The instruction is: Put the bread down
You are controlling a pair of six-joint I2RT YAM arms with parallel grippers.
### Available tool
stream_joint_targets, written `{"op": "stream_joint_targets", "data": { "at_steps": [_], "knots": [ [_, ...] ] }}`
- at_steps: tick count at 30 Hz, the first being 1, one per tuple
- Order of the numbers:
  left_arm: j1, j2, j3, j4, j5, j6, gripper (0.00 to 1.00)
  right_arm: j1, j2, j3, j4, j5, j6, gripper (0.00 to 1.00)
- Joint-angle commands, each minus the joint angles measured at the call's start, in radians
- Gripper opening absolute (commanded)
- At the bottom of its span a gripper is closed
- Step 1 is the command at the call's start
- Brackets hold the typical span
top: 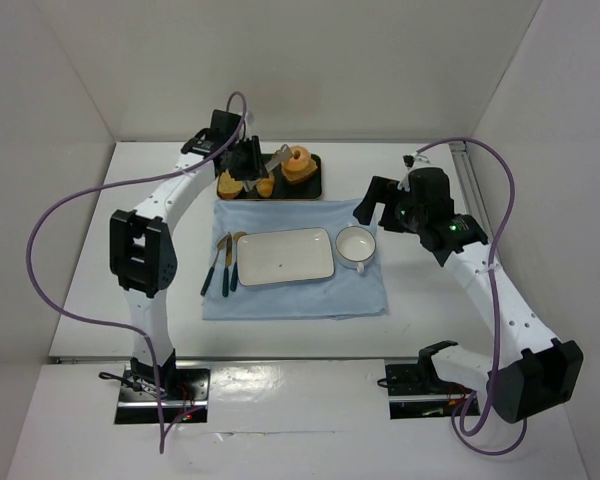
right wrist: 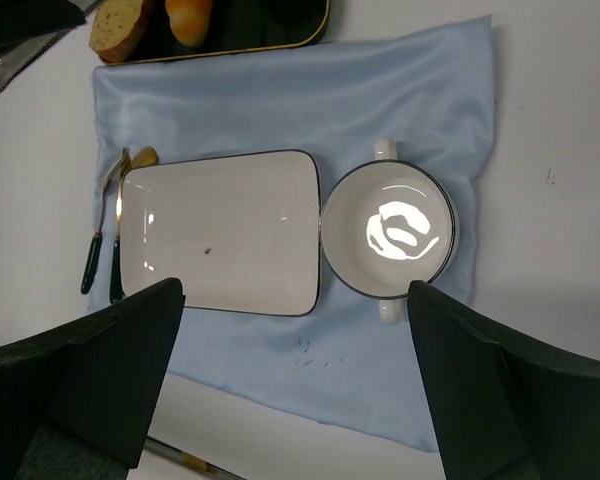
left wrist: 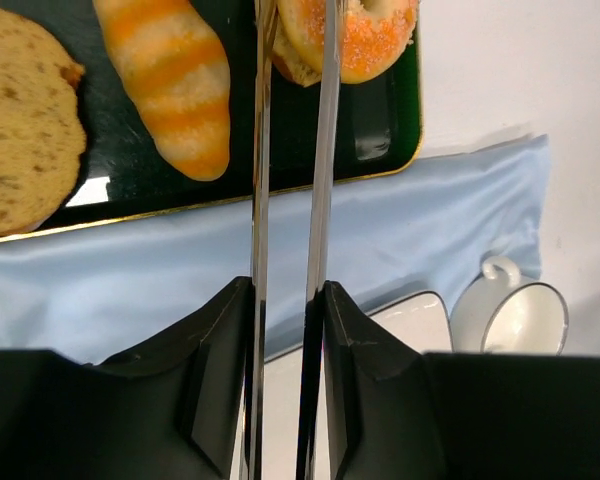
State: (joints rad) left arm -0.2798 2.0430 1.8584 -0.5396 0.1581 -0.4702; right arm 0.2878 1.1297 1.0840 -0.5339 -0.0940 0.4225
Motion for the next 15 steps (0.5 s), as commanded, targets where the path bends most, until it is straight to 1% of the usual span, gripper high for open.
{"op": "stream_joint_targets", "data": {
  "at_steps": [1,5,7,9,10,11,13,14,15],
  "knots": [
    [0.013,-0.161,0.008,0.033,-0.023,0.005,0.27,-0.016,-0.027,-0.009,0.038,-0.015,0.015,1.00],
    [0.022,-0.260,-0.022,0.033,-0.032,0.005,0.27,-0.016,-0.007,-0.009,0.057,-0.024,0.015,1.00],
    [0.022,-0.306,-0.065,0.033,-0.032,-0.004,0.27,-0.016,-0.007,0.001,0.066,-0.024,0.024,1.00],
    [0.022,-0.386,-0.114,0.033,0.013,-0.013,0.27,-0.016,0.015,0.001,0.080,-0.024,0.024,1.00],
    [0.022,-0.415,-0.173,0.033,0.014,-0.013,0.27,-0.016,0.015,0.010,0.093,-0.033,0.024,1.00],
    [0.013,-0.478,-0.207,0.033,0.030,-0.013,0.27,-0.016,0.025,0.010,0.106,-0.033,0.024,1.00],
    [0.001,-0.549,-0.284,0.033,0.040,-0.013,0.27,-0.016,0.038,0.010,0.121,-0.042,0.033,1.00],
    [0.001,-0.585,-0.359,0.033,0.040,-0.013,0.27,-0.016,0.050,0.010,0.121,-0.042,0.033,1.00],
    [-0.013,-0.621,-0.398,0.033,0.040,-0.013,0.27,-0.016,0.059,0.010,0.135,-0.053,0.033,1.00]
  ]
}}
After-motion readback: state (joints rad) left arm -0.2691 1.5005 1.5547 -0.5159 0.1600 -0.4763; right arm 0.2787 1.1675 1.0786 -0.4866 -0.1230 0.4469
